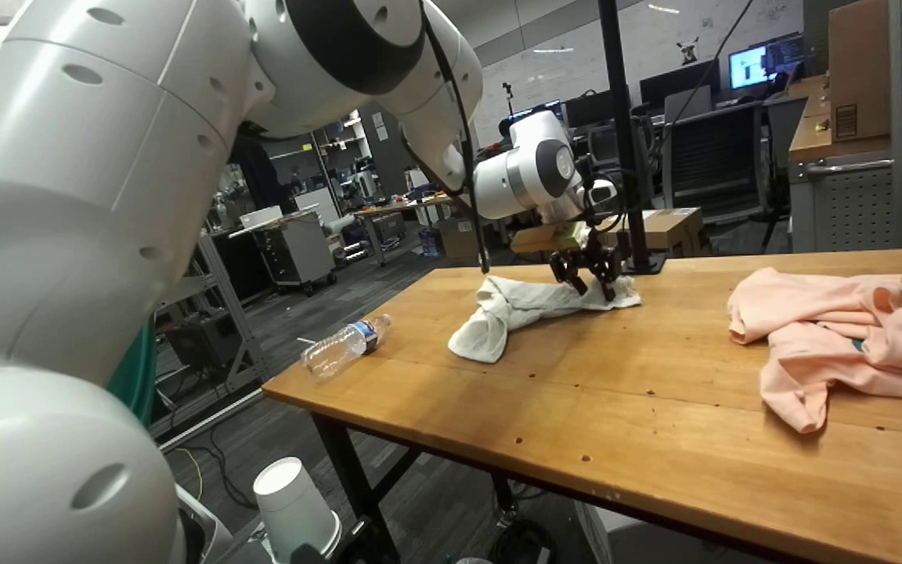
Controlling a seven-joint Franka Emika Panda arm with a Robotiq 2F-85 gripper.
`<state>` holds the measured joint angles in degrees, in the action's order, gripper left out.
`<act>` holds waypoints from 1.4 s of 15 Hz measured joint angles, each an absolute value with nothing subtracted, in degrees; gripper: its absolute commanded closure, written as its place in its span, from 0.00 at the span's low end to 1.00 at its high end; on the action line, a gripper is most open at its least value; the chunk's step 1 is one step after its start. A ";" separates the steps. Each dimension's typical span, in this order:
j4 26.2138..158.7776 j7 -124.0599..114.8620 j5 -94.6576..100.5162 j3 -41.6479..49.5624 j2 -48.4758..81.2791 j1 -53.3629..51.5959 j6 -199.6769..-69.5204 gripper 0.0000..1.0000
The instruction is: Fold the towel
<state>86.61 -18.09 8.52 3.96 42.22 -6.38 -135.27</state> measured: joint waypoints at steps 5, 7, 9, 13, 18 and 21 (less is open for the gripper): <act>86.66 -18.12 8.91 4.83 40.02 -7.38 -130.72 1.00; 86.78 -18.74 9.01 5.22 37.96 -8.06 -125.87 0.98; 87.32 -20.08 9.48 5.26 35.04 -8.98 -120.23 0.98; 89.84 -26.01 12.69 5.15 28.26 -12.24 -110.91 0.98; 92.15 -35.81 19.81 3.46 22.09 -17.18 -102.73 0.98; 92.72 -39.87 24.19 0.53 21.29 -19.99 -101.47 0.98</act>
<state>92.72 -39.87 24.19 0.53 21.29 -19.99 -101.47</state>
